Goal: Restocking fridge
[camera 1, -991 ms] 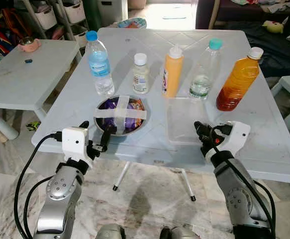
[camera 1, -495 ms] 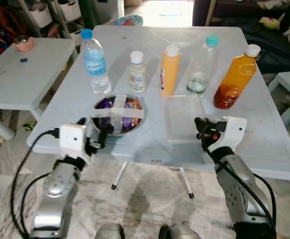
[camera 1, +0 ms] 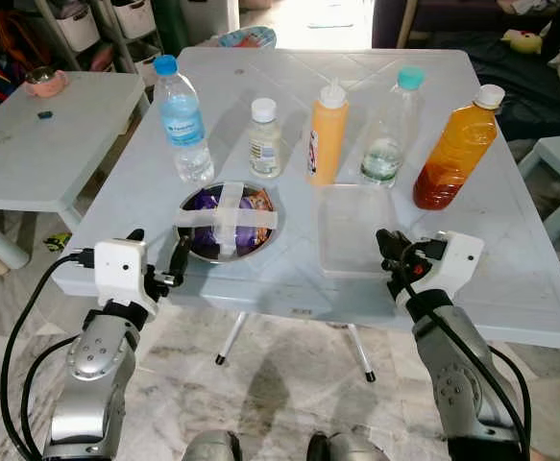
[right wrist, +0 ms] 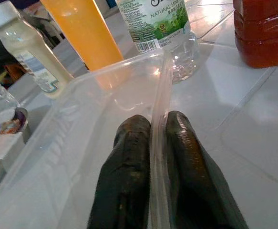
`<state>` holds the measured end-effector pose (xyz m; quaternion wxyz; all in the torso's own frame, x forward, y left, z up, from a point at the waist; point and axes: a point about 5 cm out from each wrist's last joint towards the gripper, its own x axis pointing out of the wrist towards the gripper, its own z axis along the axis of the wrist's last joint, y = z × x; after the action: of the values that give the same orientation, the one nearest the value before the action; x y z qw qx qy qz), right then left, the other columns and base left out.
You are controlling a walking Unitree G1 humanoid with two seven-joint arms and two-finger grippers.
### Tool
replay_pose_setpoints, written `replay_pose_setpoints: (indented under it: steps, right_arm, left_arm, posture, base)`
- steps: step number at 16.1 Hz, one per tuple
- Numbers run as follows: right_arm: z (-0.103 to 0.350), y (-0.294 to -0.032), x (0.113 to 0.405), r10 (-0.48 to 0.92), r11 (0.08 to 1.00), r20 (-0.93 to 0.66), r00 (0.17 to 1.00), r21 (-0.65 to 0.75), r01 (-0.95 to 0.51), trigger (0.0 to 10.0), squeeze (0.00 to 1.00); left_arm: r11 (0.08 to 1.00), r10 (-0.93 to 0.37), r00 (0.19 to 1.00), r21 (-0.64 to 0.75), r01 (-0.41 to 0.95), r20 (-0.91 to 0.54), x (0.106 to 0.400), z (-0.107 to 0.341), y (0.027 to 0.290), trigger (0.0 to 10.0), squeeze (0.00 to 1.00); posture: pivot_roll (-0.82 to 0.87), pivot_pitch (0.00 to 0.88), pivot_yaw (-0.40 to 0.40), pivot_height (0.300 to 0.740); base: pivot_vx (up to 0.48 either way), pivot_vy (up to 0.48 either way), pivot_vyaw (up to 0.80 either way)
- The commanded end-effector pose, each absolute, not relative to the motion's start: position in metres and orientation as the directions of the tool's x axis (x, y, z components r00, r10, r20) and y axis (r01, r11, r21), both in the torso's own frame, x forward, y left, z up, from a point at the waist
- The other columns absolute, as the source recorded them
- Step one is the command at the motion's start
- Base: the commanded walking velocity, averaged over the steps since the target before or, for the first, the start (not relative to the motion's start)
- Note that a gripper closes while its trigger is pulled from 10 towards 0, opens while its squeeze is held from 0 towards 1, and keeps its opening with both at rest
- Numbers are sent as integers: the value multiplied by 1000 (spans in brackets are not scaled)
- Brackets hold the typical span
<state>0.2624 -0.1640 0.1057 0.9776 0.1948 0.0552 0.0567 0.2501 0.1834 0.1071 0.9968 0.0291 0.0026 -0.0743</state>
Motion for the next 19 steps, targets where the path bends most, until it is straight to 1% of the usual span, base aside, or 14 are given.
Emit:
replay_pose_setpoints:
  steps: [1, 2, 3, 4, 6, 7, 10, 12, 14, 17, 19]
  right_arm:
    - [87, -165, 256, 124, 919, -193, 973, 391, -39, 0, 0]
    - [89, -163, 257, 136, 920, -185, 973, 389, -55, 1176, 0]
    - [92, -161, 258, 143, 917, -175, 974, 393, -64, 9843, 0]
    - [98, -157, 260, 167, 910, -145, 975, 403, -96, 10000, 0]
    - [104, -151, 263, 204, 902, -124, 971, 410, -137, 10000, 0]
    - [108, -148, 264, 225, 901, -104, 969, 400, -166, 10000, 0]
    - [119, -138, 267, 273, 897, -63, 960, 377, -231, 10000, 0]
    - [127, -134, 269, 299, 899, -31, 954, 345, -270, 10000, 0]
    - [133, -137, 270, 274, 906, -8, 962, 336, -256, 10000, 0]
    - [133, -140, 269, 260, 914, -8, 966, 325, -243, 10000, 0]
    - [133, -141, 269, 240, 921, -2, 971, 317, -227, 10000, 0]
  left_arm:
    - [986, -153, 988, 67, 154, -18, 249, 105, 182, 10000, 0]
    - [983, -164, 986, 80, 164, -14, 249, 105, 179, 10000, 0]
    - [983, -163, 987, 81, 164, -13, 250, 106, 178, 10000, 0]
    - [985, -149, 989, 87, 150, -18, 252, 107, 179, 10000, 0]
    - [997, -74, 996, 21, 75, -54, 255, 105, 188, 10000, 0]
    - [999, -49, 997, 19, 50, -66, 256, 105, 192, 10000, 0]
    - [999, -7, 996, 35, 10, -88, 249, 100, 204, 10000, 0]
    - [1000, -3, 995, 26, 6, -99, 249, 98, 203, 10000, 0]
    - [999, -22, 995, 28, 25, -99, 252, 100, 198, 10000, 0]
    - [999, -29, 994, 28, 32, -105, 253, 99, 197, 10000, 0]
    - [999, -32, 993, 25, 35, -110, 254, 98, 196, 10000, 0]
  posture:
    - [24, 80, 48, 740]
    - [24, 80, 50, 740]
    - [29, 80, 50, 740]
    - [30, 81, 48, 740]
    - [39, 83, 43, 740]
    - [44, 87, 39, 740]
    - [51, 102, 26, 740]
    - [47, 97, 23, 740]
    - [43, 95, 23, 740]
    - [38, 107, 29, 740]
    - [35, 99, 29, 740]
  base:
    - [0, 0, 0]
    - [0, 0, 0]
    - [0, 0, 0]
    - [0, 0, 0]
    - [0, 0, 0]
    - [0, 0, 0]
    - [0, 0, 0]
    - [-289, 0, 0]
    - [-324, 0, 0]
    - [-335, 0, 0]
    - [-336, 0, 0]
